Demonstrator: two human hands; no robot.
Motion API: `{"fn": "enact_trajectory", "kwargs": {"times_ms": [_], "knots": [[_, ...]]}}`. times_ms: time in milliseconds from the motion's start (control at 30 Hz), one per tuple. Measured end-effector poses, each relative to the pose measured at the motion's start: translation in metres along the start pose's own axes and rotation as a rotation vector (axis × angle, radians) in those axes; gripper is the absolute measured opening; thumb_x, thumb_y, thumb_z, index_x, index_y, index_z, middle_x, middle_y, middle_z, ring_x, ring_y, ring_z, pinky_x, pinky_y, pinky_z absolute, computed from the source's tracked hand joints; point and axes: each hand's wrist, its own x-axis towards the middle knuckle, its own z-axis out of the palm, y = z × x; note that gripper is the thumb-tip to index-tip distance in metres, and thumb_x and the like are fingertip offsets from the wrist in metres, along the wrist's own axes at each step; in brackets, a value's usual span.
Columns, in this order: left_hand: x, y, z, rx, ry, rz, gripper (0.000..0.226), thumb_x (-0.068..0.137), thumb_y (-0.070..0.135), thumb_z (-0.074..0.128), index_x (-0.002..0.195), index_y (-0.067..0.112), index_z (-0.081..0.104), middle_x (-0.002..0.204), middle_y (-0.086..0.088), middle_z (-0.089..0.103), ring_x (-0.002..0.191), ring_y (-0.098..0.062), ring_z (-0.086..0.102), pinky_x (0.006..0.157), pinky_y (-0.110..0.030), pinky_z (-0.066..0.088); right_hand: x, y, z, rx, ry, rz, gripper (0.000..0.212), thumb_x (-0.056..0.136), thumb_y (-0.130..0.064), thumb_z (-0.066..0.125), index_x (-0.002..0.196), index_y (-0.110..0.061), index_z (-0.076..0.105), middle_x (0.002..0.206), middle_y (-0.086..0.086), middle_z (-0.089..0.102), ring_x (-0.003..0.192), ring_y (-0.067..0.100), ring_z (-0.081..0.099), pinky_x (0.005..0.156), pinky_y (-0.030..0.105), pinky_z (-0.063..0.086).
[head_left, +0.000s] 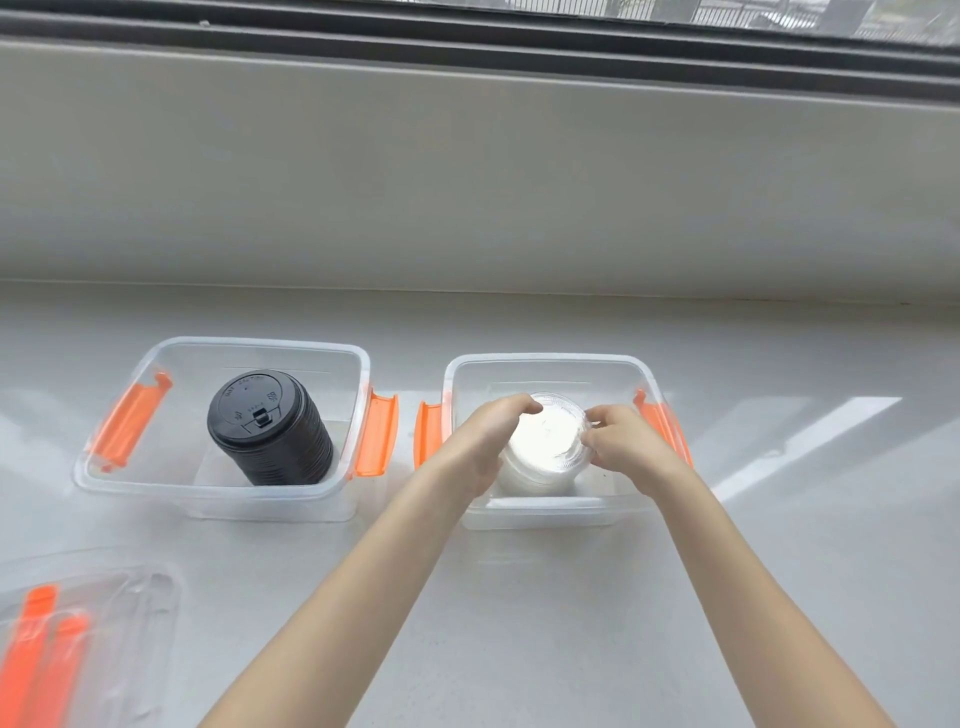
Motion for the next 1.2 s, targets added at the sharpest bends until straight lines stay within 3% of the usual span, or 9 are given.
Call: {"fn": "enact_trajectory", "kwargs": {"times_ms": [33,133,333,500,633,833,933,1033,1200], "knots": [[0.001,0.001,0.000,0.010,0.004,-0.011,0.046,0.089,0.023,0.047,0.133,0.013,0.039,0.153,-0.011,0.021,0.142,-0.023,0.017,0.115,-0.038,0.015,0.002,0.000,-0.001,0.023,-0.007,0.016,0.030,0.076,0.006,0.039,0.102,0.020,0.046,0.082,0.012,0.043,0.089,0.016,0.032,0.096,0.061,0.042],[0.005,0.003,-0.001,0.006,0.017,-0.069,0.055,0.089,0.027,0.047,0.139,0.011,0.029,0.155,-0.012,0.016,0.143,-0.026,0.012,0.117,-0.040,0.012,0.001,-0.005,-0.003,0.061,-0.036,0.087,0.010,0.076,0.001,0.041,0.074,0.009,0.048,0.074,0.008,0.039,0.070,0.024,0.042,0.074,0.036,0.051],[0.014,0.004,0.001,0.004,-0.033,-0.188,0.061,0.090,0.037,0.039,0.142,0.009,0.020,0.153,-0.011,0.021,0.141,-0.025,0.020,0.115,-0.035,0.012,0.003,-0.006,-0.001,0.134,-0.126,0.159,0.012,0.074,-0.002,0.042,0.083,-0.008,0.046,0.084,0.012,0.046,0.069,0.025,0.049,0.070,0.033,0.050],[0.020,0.004,-0.005,-0.030,-0.018,-0.196,0.042,0.088,0.037,0.039,0.119,0.010,0.046,0.111,-0.010,0.057,0.096,-0.023,0.054,0.092,-0.031,0.033,0.004,-0.005,-0.002,0.188,-0.172,0.152,0.006,0.074,-0.005,0.042,0.075,-0.011,0.044,0.090,0.012,0.041,0.073,0.026,0.044,0.066,0.030,0.047],[0.017,0.004,-0.003,-0.070,-0.003,-0.222,0.027,0.089,0.036,0.039,0.097,0.011,0.048,0.077,-0.003,0.051,0.067,-0.014,0.047,0.077,-0.029,0.032,0.004,-0.004,0.001,0.153,-0.158,0.162,0.006,0.076,-0.006,0.044,0.076,-0.011,0.046,0.086,0.010,0.041,0.074,0.025,0.041,0.076,0.034,0.048],[0.004,0.010,0.000,-0.118,0.009,-0.117,0.052,0.092,0.033,0.040,0.136,0.009,0.029,0.137,-0.006,0.041,0.101,-0.009,0.042,0.102,-0.029,0.024,-0.001,-0.010,-0.005,0.080,-0.074,0.136,0.004,0.077,-0.011,0.046,0.080,-0.012,0.049,0.077,0.003,0.040,0.075,0.020,0.045,0.083,0.032,0.046],[-0.015,0.015,-0.005,-0.111,-0.011,0.002,0.052,0.091,0.032,0.043,0.138,0.014,0.028,0.153,-0.008,0.020,0.134,-0.013,0.026,0.114,-0.035,0.016,-0.013,-0.022,-0.006,-0.041,0.031,-0.057,0.031,0.080,-0.017,0.046,0.108,-0.008,0.056,0.099,-0.002,0.056,0.108,0.026,0.047,0.092,0.033,0.038],[-0.046,0.017,-0.021,-0.031,-0.100,0.163,0.016,0.090,0.031,0.046,0.106,0.027,0.051,0.144,-0.003,0.036,0.131,-0.017,0.037,0.105,-0.033,0.030,-0.039,-0.043,0.003,-0.056,0.129,-0.327,0.047,0.085,-0.016,0.045,0.132,-0.011,0.045,0.137,0.008,0.049,0.127,0.021,0.043,0.098,0.029,0.033],[-0.112,0.004,-0.070,0.211,-0.107,0.475,0.021,0.090,0.025,0.048,0.107,0.029,0.061,0.110,0.005,0.067,0.101,-0.007,0.064,0.092,-0.024,0.046,-0.094,-0.073,0.034,-0.009,0.130,-0.673,0.027,0.089,-0.016,0.048,0.113,-0.018,0.061,0.111,-0.005,0.065,0.100,0.005,0.058,0.082,0.011,0.042]]}}
